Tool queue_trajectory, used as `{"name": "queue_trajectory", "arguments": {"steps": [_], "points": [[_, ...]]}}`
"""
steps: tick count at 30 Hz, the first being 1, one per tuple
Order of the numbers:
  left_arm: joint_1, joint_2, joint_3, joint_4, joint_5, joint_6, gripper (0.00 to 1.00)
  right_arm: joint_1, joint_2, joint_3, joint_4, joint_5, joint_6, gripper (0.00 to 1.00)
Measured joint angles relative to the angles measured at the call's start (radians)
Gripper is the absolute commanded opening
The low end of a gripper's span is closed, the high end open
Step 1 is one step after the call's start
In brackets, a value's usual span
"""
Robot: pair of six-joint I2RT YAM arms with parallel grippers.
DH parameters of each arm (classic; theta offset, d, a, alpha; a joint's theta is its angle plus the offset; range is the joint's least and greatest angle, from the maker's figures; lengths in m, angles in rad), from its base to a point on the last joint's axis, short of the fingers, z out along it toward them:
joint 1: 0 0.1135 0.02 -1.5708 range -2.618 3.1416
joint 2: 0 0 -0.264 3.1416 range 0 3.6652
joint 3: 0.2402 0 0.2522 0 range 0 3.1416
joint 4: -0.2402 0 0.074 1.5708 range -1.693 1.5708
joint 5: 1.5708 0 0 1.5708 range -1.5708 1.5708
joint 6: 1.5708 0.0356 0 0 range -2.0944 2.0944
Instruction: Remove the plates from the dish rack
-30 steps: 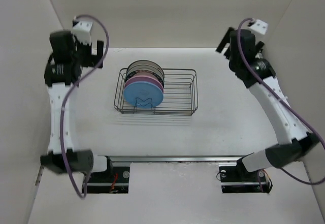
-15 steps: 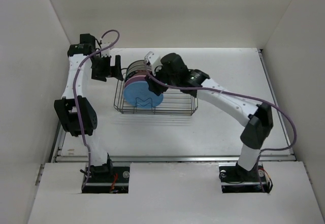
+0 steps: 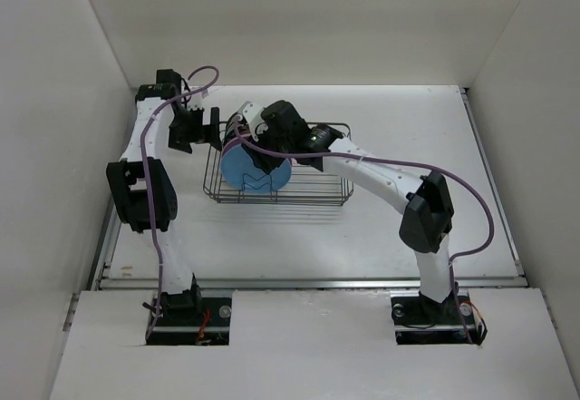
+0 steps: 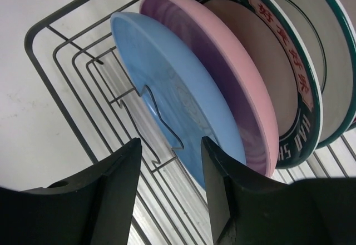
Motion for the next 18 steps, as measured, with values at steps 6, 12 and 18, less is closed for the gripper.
{"name": "queue_trajectory", "arguments": {"steps": [6, 12, 18], "points": [[-0.010, 0.029, -0.037, 0.008, -0.016, -0.008, 0.83, 0.005, -0.019, 0.012, -0.024, 0.015, 0.000, 0.57], [-0.017, 0.029, -0.047, 0.026, -0.010, -0.020, 0.17, 0.002, -0.135, -0.009, 0.011, 0.031, -0.005, 0.64], [-0.022, 0.032, -0.047, 0.024, -0.009, -0.013, 0.16, -0.005, -0.117, 0.020, 0.030, 0.040, -0.005, 0.61]]}}
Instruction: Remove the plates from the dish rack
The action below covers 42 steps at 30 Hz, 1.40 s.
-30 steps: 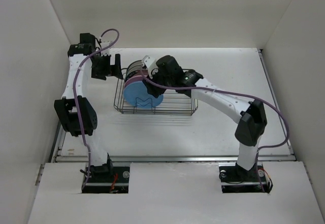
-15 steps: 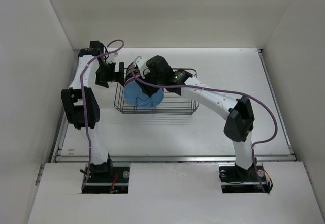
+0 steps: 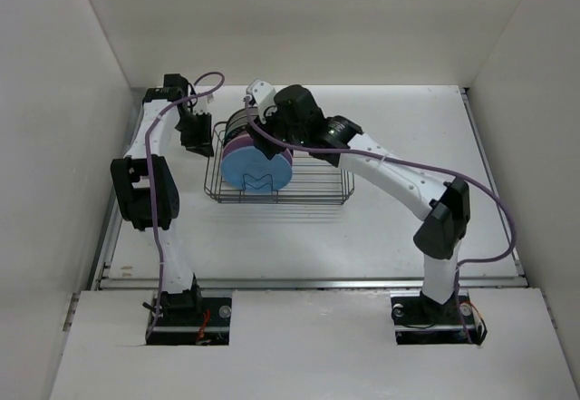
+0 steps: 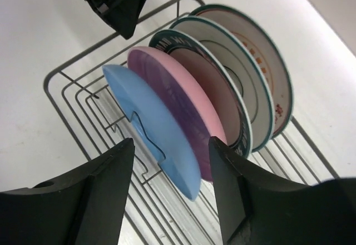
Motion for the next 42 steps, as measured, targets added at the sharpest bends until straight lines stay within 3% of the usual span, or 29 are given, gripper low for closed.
{"name": "queue_trajectory", "arguments": {"steps": [5, 7, 9, 10, 11, 13, 23, 29, 36, 42], "points": [[0.000, 0.005, 0.000, 0.000, 0.002, 0.000, 0.09, 0.000, 0.090, 0.008, -0.013, -0.010, -0.001, 0.56], [0.000, 0.009, -0.001, -0.001, 0.007, -0.001, 0.06, 0.000, 0.116, 0.007, -0.021, -0.009, -0.002, 0.49], [-0.001, 0.012, -0.001, -0.001, 0.010, -0.002, 0.02, 0.000, 0.133, 0.007, -0.026, -0.007, -0.006, 0.37], [-0.001, 0.012, -0.001, -0.001, 0.011, -0.003, 0.00, 0.000, 0.137, 0.007, -0.027, -0.004, -0.013, 0.20], [-0.001, 0.012, -0.001, -0.001, 0.011, -0.006, 0.00, 0.000, 0.138, 0.007, -0.025, 0.011, -0.033, 0.12], [-0.001, 0.012, -0.001, 0.003, 0.002, -0.005, 0.00, -0.008, 0.138, 0.010, -0.010, 0.047, -0.091, 0.00], [0.010, 0.001, -0.015, 0.042, 0.003, -0.008, 0.00, 0.007, 0.060, -0.013, 0.007, 0.175, -0.091, 0.00], [0.011, -0.032, -0.072, 0.080, -0.009, -0.031, 0.00, -0.053, -0.248, -0.094, 0.154, 0.262, 0.057, 0.00], [0.020, -0.098, -0.168, 0.143, -0.019, -0.087, 0.00, -0.382, -0.570, -0.330, 0.237, 0.360, 0.399, 0.00], [0.024, -0.118, -0.194, 0.143, -0.016, -0.105, 0.00, -0.671, -0.605, -0.725, 0.171, 0.268, 0.723, 0.00]]}}
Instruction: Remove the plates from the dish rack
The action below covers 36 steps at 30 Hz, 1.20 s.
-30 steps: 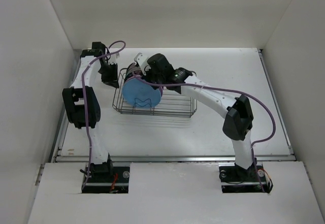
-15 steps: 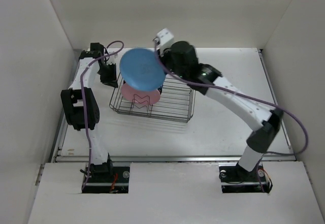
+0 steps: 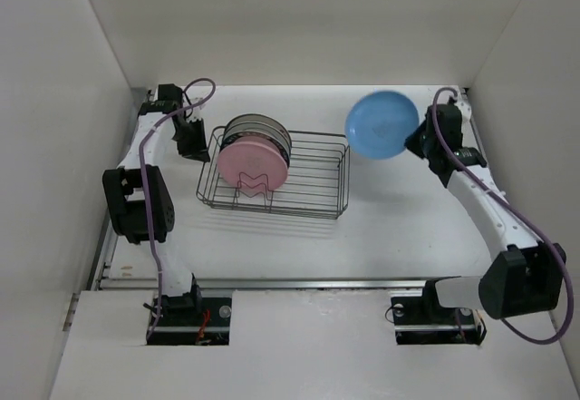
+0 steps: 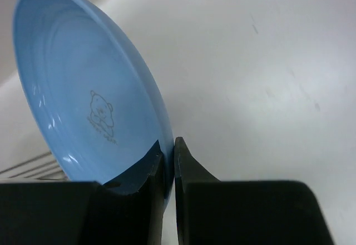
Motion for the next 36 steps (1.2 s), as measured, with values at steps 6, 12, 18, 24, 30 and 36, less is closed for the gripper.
{"name": "queue_trajectory", "arguments": {"steps": [6, 12, 18, 24, 30, 36], "points": [[0.006, -0.065, -0.085, 0.011, -0.006, -0.047, 0.00, -0.139, 0.004, -0.286, -0.068, -0.111, 0.211, 0.00], [0.013, -0.105, -0.136, 0.016, -0.007, -0.080, 0.00, -0.164, 0.005, -0.392, -0.034, -0.206, 0.332, 0.14], [0.015, -0.109, -0.141, 0.017, -0.006, -0.089, 0.00, -0.171, 0.053, -0.414, -0.041, -0.209, 0.393, 0.58], [0.015, -0.109, -0.141, 0.016, -0.006, -0.089, 0.00, -0.171, 0.041, -0.398, -0.063, -0.174, 0.376, 0.74], [0.015, -0.109, -0.140, 0.016, -0.006, -0.089, 0.00, 0.011, -0.041, -0.253, -0.059, -0.058, 0.159, 0.88], [0.015, -0.109, -0.139, 0.012, -0.007, -0.088, 0.00, 0.377, 0.014, -0.015, 0.080, -0.183, -0.221, 0.79]]}}
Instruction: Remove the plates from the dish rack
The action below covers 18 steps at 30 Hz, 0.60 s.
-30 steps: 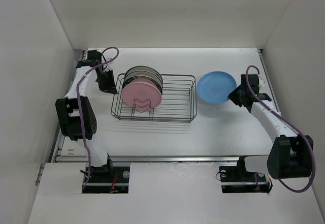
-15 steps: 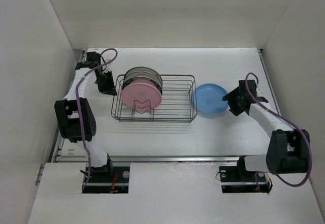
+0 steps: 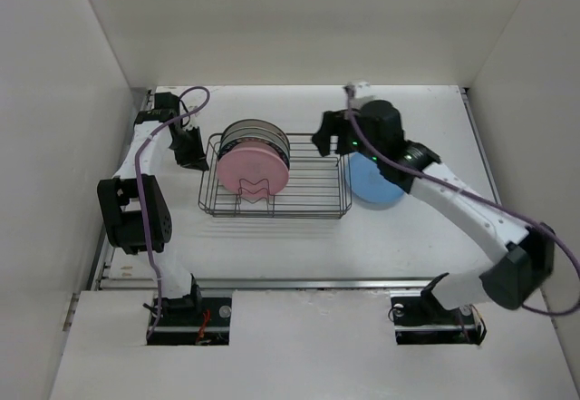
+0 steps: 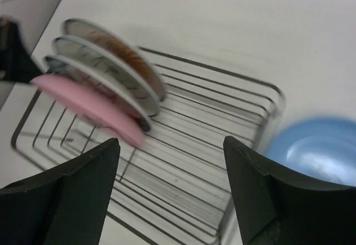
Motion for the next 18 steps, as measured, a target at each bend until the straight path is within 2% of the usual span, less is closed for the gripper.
{"name": "queue_trajectory", "arguments": {"steps": [4, 6, 9, 13, 15, 18], "points": [[0.000, 0.000, 0.003, -0.005, -0.004, 0.003, 0.00, 0.146, 0.269, 0.269, -0.006, -0.089, -0.187, 0.66], [0.000, 0.000, 0.003, -0.010, -0.007, 0.004, 0.00, 0.195, 0.389, 0.346, -0.016, -0.121, -0.249, 0.57], [0.000, 0.000, 0.004, -0.014, -0.011, 0.005, 0.00, 0.239, 0.529, 0.429, -0.052, -0.160, -0.309, 0.54], [0.000, 0.000, 0.004, -0.014, -0.012, 0.005, 0.00, 0.259, 0.628, 0.500, -0.083, -0.183, -0.357, 0.51], [0.000, 0.000, 0.004, -0.014, -0.012, 0.005, 0.00, 0.259, 0.637, 0.504, -0.086, -0.186, -0.369, 0.46], [0.000, 0.000, 0.004, -0.016, -0.014, 0.006, 0.00, 0.263, 0.638, 0.505, -0.078, -0.135, -0.426, 0.07]]}}
